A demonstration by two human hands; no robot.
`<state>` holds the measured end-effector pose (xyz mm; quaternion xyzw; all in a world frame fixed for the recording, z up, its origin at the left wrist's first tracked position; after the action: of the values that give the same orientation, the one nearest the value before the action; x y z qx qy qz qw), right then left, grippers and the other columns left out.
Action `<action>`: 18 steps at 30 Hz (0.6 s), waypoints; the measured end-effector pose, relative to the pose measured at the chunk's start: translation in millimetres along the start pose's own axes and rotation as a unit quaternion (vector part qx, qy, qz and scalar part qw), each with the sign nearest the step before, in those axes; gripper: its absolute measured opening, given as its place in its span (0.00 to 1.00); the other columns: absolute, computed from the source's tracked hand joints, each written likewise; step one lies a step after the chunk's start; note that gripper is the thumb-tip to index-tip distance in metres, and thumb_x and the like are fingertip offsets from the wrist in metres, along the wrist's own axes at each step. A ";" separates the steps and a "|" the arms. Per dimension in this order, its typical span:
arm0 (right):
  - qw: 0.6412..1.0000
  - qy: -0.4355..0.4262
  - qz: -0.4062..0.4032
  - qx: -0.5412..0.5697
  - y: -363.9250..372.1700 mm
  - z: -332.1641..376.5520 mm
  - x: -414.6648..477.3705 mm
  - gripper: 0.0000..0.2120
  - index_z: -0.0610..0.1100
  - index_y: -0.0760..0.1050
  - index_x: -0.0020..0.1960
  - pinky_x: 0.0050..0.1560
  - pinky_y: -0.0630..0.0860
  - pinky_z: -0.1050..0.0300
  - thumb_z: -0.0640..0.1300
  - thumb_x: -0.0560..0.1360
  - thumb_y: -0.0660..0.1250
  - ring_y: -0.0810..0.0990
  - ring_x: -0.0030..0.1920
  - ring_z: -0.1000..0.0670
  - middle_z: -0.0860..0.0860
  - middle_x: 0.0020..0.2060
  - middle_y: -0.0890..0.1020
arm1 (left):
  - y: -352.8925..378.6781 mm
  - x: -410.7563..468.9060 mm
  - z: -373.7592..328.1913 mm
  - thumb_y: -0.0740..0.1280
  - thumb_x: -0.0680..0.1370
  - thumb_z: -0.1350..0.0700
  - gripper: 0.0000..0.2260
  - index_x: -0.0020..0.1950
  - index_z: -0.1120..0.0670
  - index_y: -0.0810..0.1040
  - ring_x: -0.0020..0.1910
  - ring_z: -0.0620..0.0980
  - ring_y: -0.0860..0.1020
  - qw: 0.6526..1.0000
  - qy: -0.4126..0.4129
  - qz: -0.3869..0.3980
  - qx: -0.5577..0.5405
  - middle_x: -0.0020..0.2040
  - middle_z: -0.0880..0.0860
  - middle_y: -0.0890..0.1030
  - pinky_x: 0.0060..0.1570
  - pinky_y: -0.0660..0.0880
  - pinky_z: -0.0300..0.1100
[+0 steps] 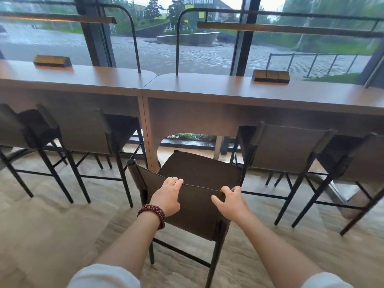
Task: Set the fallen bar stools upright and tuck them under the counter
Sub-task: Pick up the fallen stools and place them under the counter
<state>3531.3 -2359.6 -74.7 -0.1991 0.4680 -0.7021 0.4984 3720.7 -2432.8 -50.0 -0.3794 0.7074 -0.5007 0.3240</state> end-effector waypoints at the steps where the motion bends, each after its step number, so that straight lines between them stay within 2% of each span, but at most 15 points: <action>1: 1.000 0.011 -0.009 0.021 -1.0 -0.2 -0.7 0.22 0.48 0.70 0.61 0.56 0.74 0.52 0.62 0.76 0.59 0.76 0.53 0.45 0.47 0.58 0.66 | 0.5 0.9 1.7 0.61 0.74 0.66 0.33 0.77 0.52 0.54 0.77 0.47 0.49 1.000 0.005 -0.002 -0.009 0.77 0.49 0.55 0.69 0.66 0.44; 4: 0.988 0.055 -0.066 0.130 -5.7 -1.1 -5.2 0.24 0.46 0.68 0.65 0.55 0.71 0.55 0.60 0.77 0.60 0.74 0.54 0.47 0.45 0.62 0.67 | 1.4 4.6 8.8 0.61 0.74 0.66 0.31 0.75 0.51 0.59 0.76 0.46 0.54 0.997 0.023 -0.013 -0.068 0.75 0.48 0.58 0.69 0.65 0.41; 6: 0.943 0.154 -0.121 0.268 -4.6 -13.6 -13.1 0.33 0.41 0.59 0.71 0.59 0.70 0.51 0.57 0.75 0.66 0.72 0.61 0.42 0.41 0.67 0.65 | -5.0 4.8 13.0 0.62 0.75 0.65 0.27 0.73 0.53 0.64 0.72 0.46 0.62 0.988 0.028 -0.042 -0.149 0.72 0.49 0.64 0.67 0.62 0.36; 7: 0.897 0.227 -0.144 0.350 3.3 -23.2 -20.0 0.37 0.39 0.56 0.72 0.61 0.69 0.48 0.57 0.73 0.68 0.71 0.64 0.40 0.39 0.68 0.65 | -12.3 4.8 17.8 0.63 0.75 0.65 0.24 0.71 0.54 0.66 0.70 0.47 0.65 0.977 0.020 -0.075 -0.198 0.70 0.50 0.67 0.65 0.62 0.34; 9: 0.766 0.352 -0.156 0.515 32.8 -32.1 -36.5 0.41 0.38 0.57 0.69 0.61 0.72 0.44 0.58 0.68 0.73 0.72 0.63 0.37 0.39 0.67 0.68 | -24.1 4.1 40.5 0.65 0.76 0.63 0.21 0.68 0.56 0.69 0.66 0.49 0.70 0.941 -0.048 -0.161 -0.292 0.66 0.53 0.71 0.65 0.65 0.38; 10: 0.707 0.381 -0.143 0.578 47.8 -27.2 -41.2 0.42 0.38 0.60 0.68 0.61 0.73 0.41 0.59 0.66 0.75 0.74 0.61 0.37 0.40 0.66 0.71 | -23.9 4.7 58.7 0.66 0.76 0.61 0.20 0.67 0.57 0.69 0.64 0.51 0.71 0.913 -0.111 -0.188 -0.344 0.64 0.54 0.71 0.64 0.69 0.41; 11: 0.668 0.386 -0.119 0.626 59.0 -17.6 -42.5 0.40 0.39 0.63 0.68 0.60 0.74 0.38 0.59 0.66 0.75 0.74 0.61 0.38 0.42 0.64 0.72 | -18.2 5.6 78.2 0.67 0.75 0.58 0.20 0.66 0.57 0.68 0.61 0.53 0.72 0.871 -0.184 -0.196 -0.411 0.64 0.56 0.70 0.62 0.73 0.47; 13: 0.622 0.368 -0.064 0.688 73.0 5.7 -35.5 0.34 0.43 0.67 0.67 0.59 0.73 0.34 0.57 0.69 0.73 0.74 0.61 0.38 0.44 0.63 0.74 | 8.1 9.5 105.6 0.69 0.74 0.52 0.25 0.68 0.57 0.65 0.60 0.57 0.72 0.741 -0.311 -0.146 -0.577 0.64 0.56 0.69 0.55 0.77 0.55; 14: 0.605 0.360 -0.049 0.709 75.9 15.4 -30.8 0.32 0.44 0.68 0.67 0.59 0.72 0.32 0.56 0.70 0.73 0.74 0.61 0.37 0.44 0.63 0.74 | 19.6 12.7 109.4 0.69 0.74 0.49 0.26 0.68 0.56 0.65 0.60 0.58 0.71 0.677 -0.346 -0.103 -0.641 0.64 0.56 0.69 0.53 0.78 0.57; 15: 0.588 0.355 -0.042 0.725 76.6 23.4 -26.9 0.31 0.45 0.67 0.68 0.59 0.72 0.31 0.56 0.70 0.73 0.73 0.62 0.37 0.44 0.64 0.73 | 26.0 16.3 111.5 0.69 0.73 0.47 0.27 0.68 0.56 0.66 0.60 0.59 0.70 0.634 -0.365 -0.069 -0.679 0.64 0.57 0.69 0.51 0.77 0.59; 18: 0.552 0.356 -0.049 0.753 77.1 32.7 -13.2 0.30 0.47 0.67 0.68 0.55 0.72 0.28 0.54 0.71 0.73 0.72 0.63 0.36 0.44 0.66 0.71 | 29.1 35.0 115.7 0.70 0.71 0.43 0.29 0.69 0.51 0.67 0.64 0.63 0.68 0.583 -0.367 -0.006 -0.725 0.68 0.56 0.67 0.46 0.77 0.64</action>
<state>3601.0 -2367.9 -122.4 0.4921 -0.1026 -0.8348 0.2244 3793.9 -2510.3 -113.9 -0.6441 0.6541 0.3584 0.1699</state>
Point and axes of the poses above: each hand's wrist, its own x-axis towards the middle knuckle, its own y-axis out of the palm, z = x × y, the point moved 9 cm from there along x, towards the middle knuckle
